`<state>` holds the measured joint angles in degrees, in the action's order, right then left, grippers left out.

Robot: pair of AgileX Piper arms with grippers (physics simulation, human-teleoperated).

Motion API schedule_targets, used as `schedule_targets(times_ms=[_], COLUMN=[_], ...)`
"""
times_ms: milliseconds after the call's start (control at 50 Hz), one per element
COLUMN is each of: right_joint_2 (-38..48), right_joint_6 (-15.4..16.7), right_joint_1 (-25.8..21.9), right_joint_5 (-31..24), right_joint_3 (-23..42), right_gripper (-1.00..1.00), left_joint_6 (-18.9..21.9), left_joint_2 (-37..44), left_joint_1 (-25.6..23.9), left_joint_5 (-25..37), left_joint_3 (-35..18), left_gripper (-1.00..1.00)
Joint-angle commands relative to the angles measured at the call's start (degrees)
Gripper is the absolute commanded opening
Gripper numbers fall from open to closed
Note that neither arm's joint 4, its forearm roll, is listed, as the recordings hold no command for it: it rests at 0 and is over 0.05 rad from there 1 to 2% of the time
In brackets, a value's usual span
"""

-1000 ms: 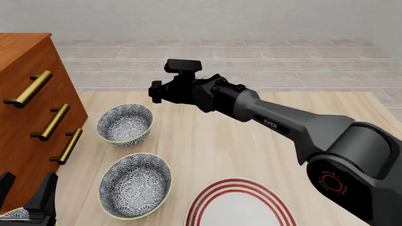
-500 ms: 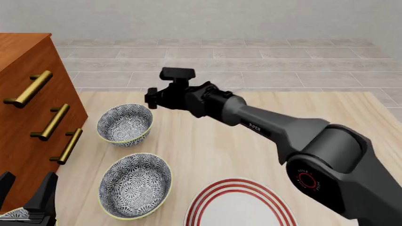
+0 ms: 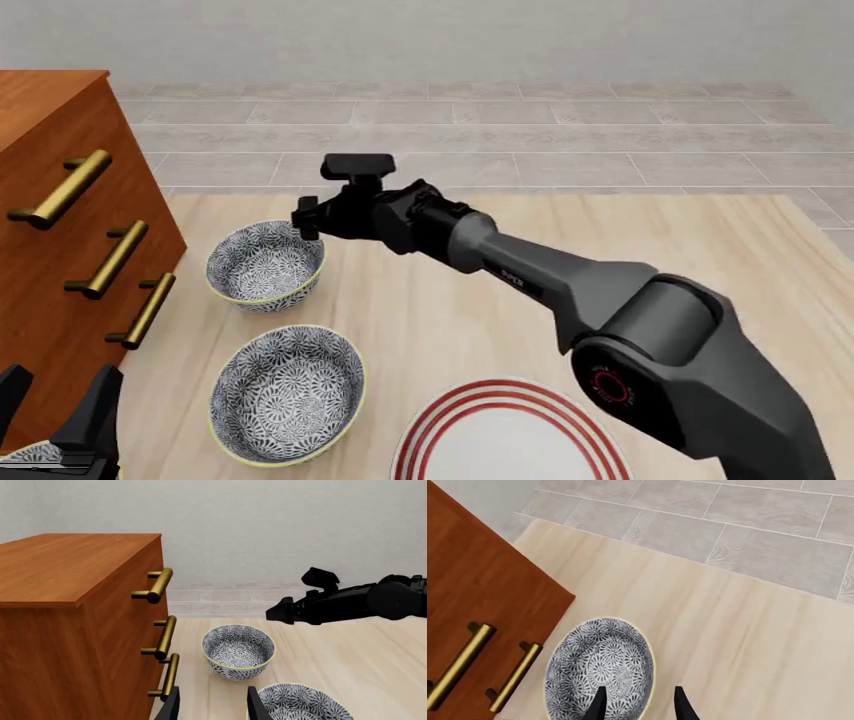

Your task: Pick up the bowl and put it in the front on the plate.

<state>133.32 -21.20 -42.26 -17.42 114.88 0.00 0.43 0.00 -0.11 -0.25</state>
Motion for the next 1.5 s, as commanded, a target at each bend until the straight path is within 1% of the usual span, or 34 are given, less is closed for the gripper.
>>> schedule_targets(times_ms=[20, 240, 500, 700, 760, 960, 1080, 1320, 1500], right_joint_2=[2.1, 3.1, 5.3, 6.1, 6.4, 6.6, 7.9, 9.0, 10.7], right_joint_6=[0.6, 0.7, 1.2, 1.1, 1.6, 1.1, 1.3, 0.9, 1.2], right_joint_1=[-0.4, -0.8, -0.4, -0.8, -0.8, -1.4, -1.4, -1.9, -1.7], right_joint_5=[-1.1, -1.2, -2.6, -2.6, -2.6, -2.0, -2.5, -2.1, -3.0], right_joint_3=[2.4, 3.1, 5.8, 6.4, 6.6, 5.8, 7.2, 7.4, 9.4], right_gripper=[1.0, 1.0, 1.0, 1.0, 1.0, 1.0, 1.0, 1.0, 1.0], left_joint_6=[0.0, 0.0, 0.0, 0.0, 0.0, 0.0, 0.0, 0.0, 0.0], left_joint_2=[0.0, 0.0, 0.0, 0.0, 0.0, 0.0, 0.0, 0.0, 0.0], left_joint_1=[0.0, 0.0, 0.0, 0.0, 0.0, 0.0, 0.0, 0.0, 0.0], left_joint_5=[0.0, 0.0, 0.0, 0.0, 0.0, 0.0, 0.0, 0.0, 0.0], left_joint_3=[0.0, 0.0, 0.0, 0.0, 0.0, 0.0, 0.0, 0.0, 0.0], left_gripper=[1.0, 1.0, 1.0, 1.0, 1.0, 1.0, 1.0, 1.0, 1.0])
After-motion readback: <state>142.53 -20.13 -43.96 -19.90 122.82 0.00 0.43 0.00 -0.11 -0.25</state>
